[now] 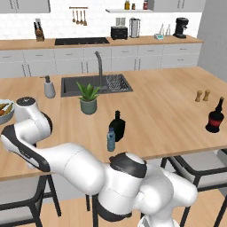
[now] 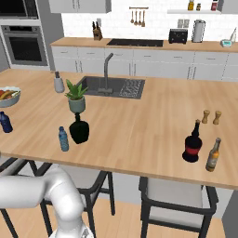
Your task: Move the plastic bottles in the middle to the plastics group, and the glass bottles in the middle to the glass group.
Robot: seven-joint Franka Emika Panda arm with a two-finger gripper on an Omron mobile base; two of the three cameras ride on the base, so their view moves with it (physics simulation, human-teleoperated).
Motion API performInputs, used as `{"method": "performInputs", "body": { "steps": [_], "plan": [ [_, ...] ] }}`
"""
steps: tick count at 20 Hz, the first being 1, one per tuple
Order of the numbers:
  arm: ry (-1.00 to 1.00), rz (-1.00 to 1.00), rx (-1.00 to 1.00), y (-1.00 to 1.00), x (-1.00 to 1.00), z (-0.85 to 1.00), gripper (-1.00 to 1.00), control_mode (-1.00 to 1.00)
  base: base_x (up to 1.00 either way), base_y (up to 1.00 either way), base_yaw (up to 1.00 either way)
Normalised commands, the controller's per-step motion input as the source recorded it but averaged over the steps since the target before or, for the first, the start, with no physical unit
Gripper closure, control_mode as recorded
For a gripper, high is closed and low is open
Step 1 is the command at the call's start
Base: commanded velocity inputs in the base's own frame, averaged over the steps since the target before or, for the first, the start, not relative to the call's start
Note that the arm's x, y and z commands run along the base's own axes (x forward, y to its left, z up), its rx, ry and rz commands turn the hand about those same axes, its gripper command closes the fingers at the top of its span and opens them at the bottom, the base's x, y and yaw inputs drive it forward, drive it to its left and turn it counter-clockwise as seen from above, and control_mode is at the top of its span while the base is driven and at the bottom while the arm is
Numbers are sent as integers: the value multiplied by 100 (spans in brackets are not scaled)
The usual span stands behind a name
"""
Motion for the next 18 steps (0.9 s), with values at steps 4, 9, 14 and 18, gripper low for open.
{"method": "performInputs", "body": {
  "steps": [4,9,14,18],
  "plan": [
    [0,0,0,0,0,-12,100,-100,0,0,0],
    [0,0,0,0,0,-1,100,-100,0,0,0],
    [0,0,0,0,5,0,100,-100,0,0,0],
    [0,0,0,0,1,0,100,-100,0,0,0]
  ]
}}
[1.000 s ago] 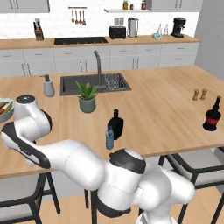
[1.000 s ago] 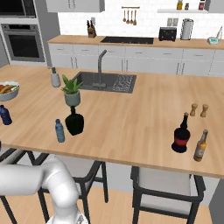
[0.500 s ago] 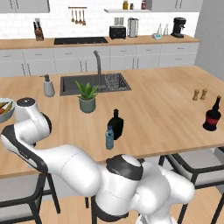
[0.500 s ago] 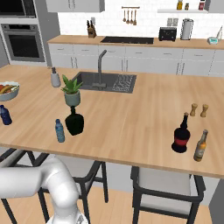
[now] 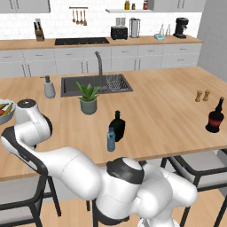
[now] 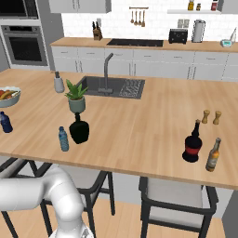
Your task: Move the plastic bottles in the middle to the plastics group, and the glass bottles in the middle to the glass group.
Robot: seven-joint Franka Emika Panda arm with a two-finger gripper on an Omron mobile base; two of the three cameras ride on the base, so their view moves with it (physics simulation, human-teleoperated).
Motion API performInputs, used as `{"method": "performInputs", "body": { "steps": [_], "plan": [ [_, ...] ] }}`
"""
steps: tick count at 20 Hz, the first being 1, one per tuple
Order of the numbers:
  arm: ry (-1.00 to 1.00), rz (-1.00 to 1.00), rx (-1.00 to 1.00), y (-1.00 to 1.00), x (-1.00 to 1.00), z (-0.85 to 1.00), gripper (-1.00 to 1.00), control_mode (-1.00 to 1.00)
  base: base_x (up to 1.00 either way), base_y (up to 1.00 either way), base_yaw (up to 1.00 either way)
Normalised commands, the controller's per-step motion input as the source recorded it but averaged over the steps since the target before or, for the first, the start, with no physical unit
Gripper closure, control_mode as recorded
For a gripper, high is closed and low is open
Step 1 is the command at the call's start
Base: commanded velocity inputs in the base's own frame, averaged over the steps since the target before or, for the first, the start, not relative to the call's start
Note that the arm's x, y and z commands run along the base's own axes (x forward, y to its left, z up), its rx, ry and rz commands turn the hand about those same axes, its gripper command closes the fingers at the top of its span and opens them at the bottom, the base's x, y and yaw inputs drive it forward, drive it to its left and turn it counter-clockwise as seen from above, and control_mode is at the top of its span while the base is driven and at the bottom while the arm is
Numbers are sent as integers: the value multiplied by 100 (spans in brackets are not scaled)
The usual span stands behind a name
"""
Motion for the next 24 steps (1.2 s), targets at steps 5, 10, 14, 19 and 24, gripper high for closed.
{"method": "performInputs", "body": {
  "steps": [5,10,14,19,24],
  "plan": [
    [0,0,0,0,0,0,100,-100,0,0,0],
    [0,0,0,0,0,0,-100,-100,0,0,0],
    [0,0,0,0,0,0,-100,-100,0,0,0],
    [0,0,0,0,0,0,-100,-100,0,0,0],
    [0,0,0,0,0,0,-100,-100,0,0,0]
  ]
}}
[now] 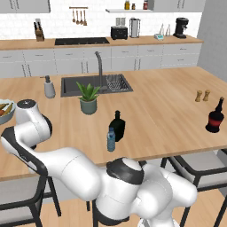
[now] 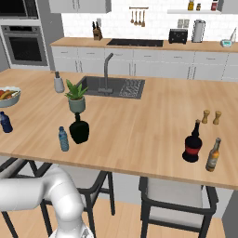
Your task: Move the plastic bottles in the middle to the plastics group, and the glass bottles in the middle to the glass group.
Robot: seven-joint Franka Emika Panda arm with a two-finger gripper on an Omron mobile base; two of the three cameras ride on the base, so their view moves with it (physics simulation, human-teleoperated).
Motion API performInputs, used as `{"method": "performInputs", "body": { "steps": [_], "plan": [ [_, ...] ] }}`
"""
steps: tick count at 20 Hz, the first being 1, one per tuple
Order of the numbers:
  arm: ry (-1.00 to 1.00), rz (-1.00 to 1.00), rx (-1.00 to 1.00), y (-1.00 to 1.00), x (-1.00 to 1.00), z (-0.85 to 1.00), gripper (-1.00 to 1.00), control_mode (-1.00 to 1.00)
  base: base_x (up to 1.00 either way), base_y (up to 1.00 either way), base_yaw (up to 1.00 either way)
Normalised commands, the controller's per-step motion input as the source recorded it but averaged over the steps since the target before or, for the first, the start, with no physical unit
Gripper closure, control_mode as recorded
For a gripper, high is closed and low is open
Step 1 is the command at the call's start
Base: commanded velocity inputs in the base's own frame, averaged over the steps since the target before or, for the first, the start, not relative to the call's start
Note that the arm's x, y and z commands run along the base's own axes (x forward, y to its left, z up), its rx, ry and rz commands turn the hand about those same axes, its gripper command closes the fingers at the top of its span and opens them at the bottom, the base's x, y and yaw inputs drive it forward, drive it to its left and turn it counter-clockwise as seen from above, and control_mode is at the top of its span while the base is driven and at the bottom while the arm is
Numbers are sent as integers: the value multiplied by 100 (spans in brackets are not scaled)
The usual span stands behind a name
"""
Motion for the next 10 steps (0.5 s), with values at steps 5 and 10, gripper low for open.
{"method": "performInputs", "body": {
  "steps": [5,10],
  "plan": [
    [-3,0,-1,-21,-13,4,-100,-100,0,0,0],
    [-3,-7,0,-54,-32,59,-100,-100,0,0,0]
  ]
}}
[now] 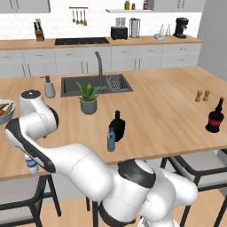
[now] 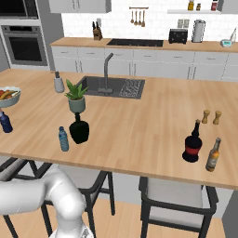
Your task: Move the plastic bottles in the middle to the plastics group, and the glass bottles in the middle to the glass group.
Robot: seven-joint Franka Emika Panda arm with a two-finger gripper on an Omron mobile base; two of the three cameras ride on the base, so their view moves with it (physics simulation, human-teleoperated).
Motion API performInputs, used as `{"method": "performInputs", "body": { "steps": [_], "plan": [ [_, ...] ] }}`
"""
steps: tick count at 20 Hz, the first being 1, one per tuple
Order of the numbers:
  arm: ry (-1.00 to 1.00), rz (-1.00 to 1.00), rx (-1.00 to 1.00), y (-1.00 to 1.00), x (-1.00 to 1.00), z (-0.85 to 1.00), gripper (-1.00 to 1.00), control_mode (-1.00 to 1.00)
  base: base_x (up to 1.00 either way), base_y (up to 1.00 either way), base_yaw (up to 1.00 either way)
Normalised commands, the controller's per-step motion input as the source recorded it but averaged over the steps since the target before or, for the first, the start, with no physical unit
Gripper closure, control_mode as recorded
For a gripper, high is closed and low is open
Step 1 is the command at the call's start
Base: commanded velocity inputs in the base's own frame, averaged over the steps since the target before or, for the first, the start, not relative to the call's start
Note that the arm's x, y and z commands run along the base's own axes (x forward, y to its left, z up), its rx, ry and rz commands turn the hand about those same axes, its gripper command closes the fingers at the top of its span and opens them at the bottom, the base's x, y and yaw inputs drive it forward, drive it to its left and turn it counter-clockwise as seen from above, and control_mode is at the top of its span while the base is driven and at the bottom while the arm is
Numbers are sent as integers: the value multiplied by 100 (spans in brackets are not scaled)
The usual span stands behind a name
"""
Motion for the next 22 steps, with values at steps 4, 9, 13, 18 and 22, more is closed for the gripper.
{"method": "performInputs", "body": {
  "steps": [4,9,13,18,22],
  "plan": [
    [-1,-17,0,-67,-49,63,-100,-100,0,0,0],
    [0,-23,0,-99,-56,20,-100,-100,0,0,0],
    [0,-35,0,-100,-5,1,-100,-100,0,0,0],
    [0,-43,0,-99,4,0,-100,-100,0,0,0],
    [0,-44,0,-95,15,-3,-100,-100,0,0,0]
  ]
}}
